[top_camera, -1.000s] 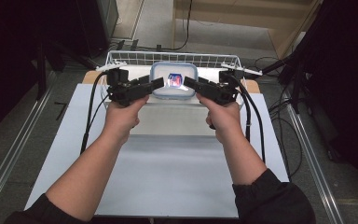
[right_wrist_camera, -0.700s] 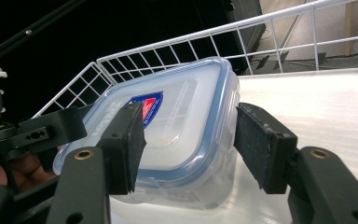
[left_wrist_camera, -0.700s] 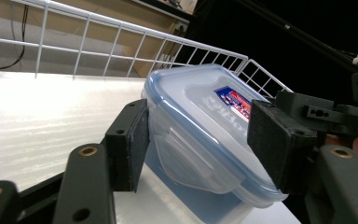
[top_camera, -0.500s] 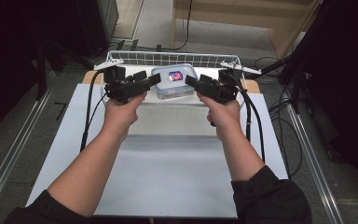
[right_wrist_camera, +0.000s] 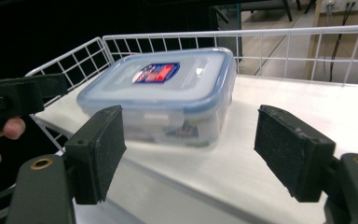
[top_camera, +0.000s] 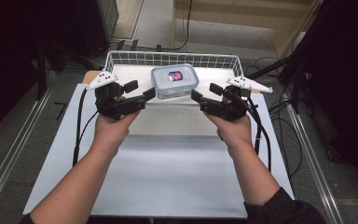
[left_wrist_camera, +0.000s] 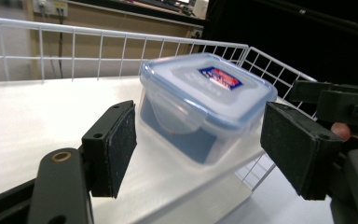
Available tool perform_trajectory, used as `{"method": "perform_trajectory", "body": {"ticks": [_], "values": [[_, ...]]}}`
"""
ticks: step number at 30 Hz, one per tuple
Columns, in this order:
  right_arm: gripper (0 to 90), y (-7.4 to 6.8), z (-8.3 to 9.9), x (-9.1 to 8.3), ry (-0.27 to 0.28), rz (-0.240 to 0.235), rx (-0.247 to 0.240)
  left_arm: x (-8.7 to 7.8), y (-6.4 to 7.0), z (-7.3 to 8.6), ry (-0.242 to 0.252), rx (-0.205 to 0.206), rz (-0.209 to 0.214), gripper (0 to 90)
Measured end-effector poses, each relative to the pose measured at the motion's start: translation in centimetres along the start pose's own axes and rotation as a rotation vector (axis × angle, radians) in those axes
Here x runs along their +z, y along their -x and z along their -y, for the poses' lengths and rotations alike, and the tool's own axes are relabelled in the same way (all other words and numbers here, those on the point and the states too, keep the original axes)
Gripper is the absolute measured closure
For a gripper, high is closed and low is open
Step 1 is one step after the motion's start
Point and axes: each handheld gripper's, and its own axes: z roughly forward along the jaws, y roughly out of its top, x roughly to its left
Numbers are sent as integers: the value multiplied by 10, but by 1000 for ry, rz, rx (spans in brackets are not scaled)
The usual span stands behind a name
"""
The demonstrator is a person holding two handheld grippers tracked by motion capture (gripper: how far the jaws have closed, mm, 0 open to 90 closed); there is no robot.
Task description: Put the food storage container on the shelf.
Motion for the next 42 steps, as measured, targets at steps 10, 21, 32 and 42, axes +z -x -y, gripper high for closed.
{"method": "perform_trajectory", "body": {"ticks": [10, 21, 32, 42], "values": [[233, -3, 63, -29, -4, 33, -77, -35, 1, 71, -21, 59, 2, 270], [192, 8, 143, -56, -54, 84, -114, -61, -14, 142, -139, 132, -59, 216], [115, 13, 199, -79, -137, 103, -138, -80, -23, 188, -293, 164, -101, 6], [104, 19, 202, -83, -111, 125, -142, -76, -19, 190, -282, 165, -96, 1]]}}
